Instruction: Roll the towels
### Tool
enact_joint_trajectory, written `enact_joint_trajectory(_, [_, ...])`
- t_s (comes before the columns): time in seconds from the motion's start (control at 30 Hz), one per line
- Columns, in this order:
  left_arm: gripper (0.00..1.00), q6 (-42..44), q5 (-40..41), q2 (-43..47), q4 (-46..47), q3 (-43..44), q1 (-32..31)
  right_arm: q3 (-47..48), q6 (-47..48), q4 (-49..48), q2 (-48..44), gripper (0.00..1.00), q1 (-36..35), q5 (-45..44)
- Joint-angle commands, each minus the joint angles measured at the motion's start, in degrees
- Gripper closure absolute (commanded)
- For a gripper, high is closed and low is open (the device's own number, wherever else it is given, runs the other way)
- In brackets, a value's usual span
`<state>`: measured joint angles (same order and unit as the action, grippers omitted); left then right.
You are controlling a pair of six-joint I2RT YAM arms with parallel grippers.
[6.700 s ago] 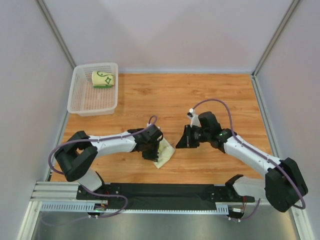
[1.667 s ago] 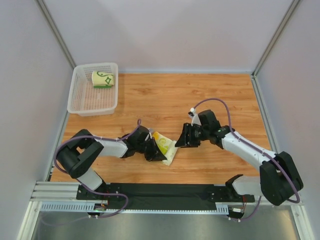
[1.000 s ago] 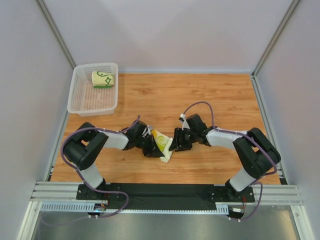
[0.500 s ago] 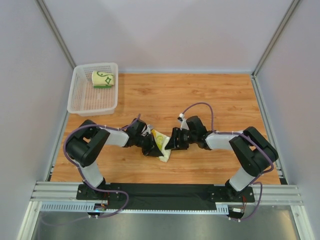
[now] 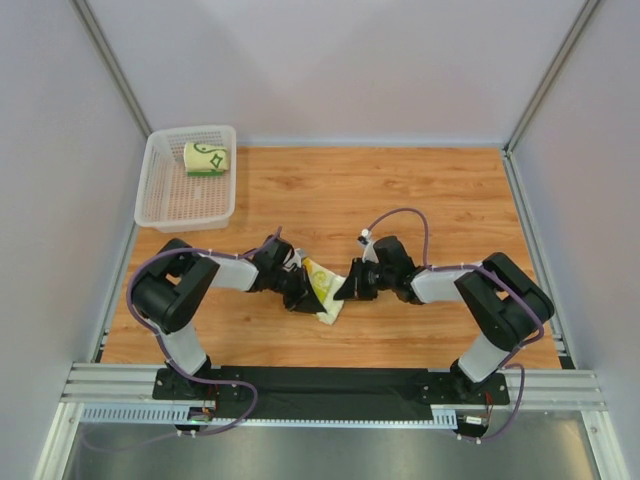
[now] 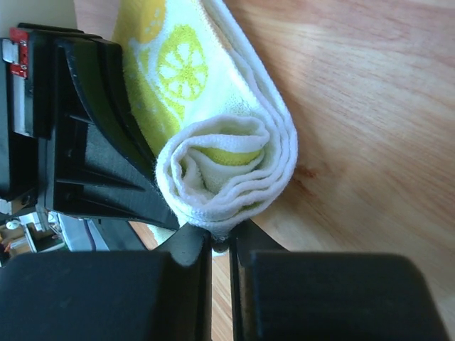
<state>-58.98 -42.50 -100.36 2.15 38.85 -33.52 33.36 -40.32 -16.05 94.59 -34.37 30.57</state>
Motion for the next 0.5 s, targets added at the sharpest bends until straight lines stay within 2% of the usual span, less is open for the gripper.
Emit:
enact_joint_trajectory(0.0, [0.98,3.9,5.8,0.1,-6.2,0.2,0.6,1.1,1.0,3.2,1.0,0.98,-0.1,-5.6])
enact_joint_trajectory(0.07, [0.94,7.4,10.9,3.1,-12.1,1.3,-0.4,3.1,1.7,10.3,0.4,1.0,-0.1,-9.4])
enact_joint_trajectory(0.1, [0.87,8.7,17.1,4.6,-15.2,3.2,-1.0,4.0,2.1,12.9,0.2,1.0,-0.1,-10.6])
enact_joint_trajectory(0.13, [0.84,9.8,20.1,7.1,-21.4,4.4,-2.5,5.9,3.0,15.4,0.1,1.0,-0.1,-11.8])
enact_joint_trajectory(0.17, [0.81,11.8,22.9,8.1,-23.9,5.4,-3.3,6.9,3.4,20.7,0.0,1.0,-0.2,-13.8])
enact_joint_trajectory(0.27, [0.68,13.8,31.5,12.4,-31.1,10.0,-6.5,9.3,4.2,26.9,-0.5,1.0,-0.2,-16.7])
enact_joint_trajectory(0.37, [0.65,14.3,44.7,16.2,-39.6,15.0,-11.5,11.1,4.6,31.0,-0.6,1.0,-0.3,-17.3])
enact_joint_trajectory(0.4, [0.64,14.3,52.9,17.1,-43.8,16.3,-13.1,11.5,4.6,31.8,-0.5,1.0,-0.3,-17.4])
enact_joint_trajectory(0.47, [0.64,14.9,61.2,18.9,-46.2,19.4,-19.3,12.4,4.7,33.5,-0.5,1.0,-0.3,-17.4])
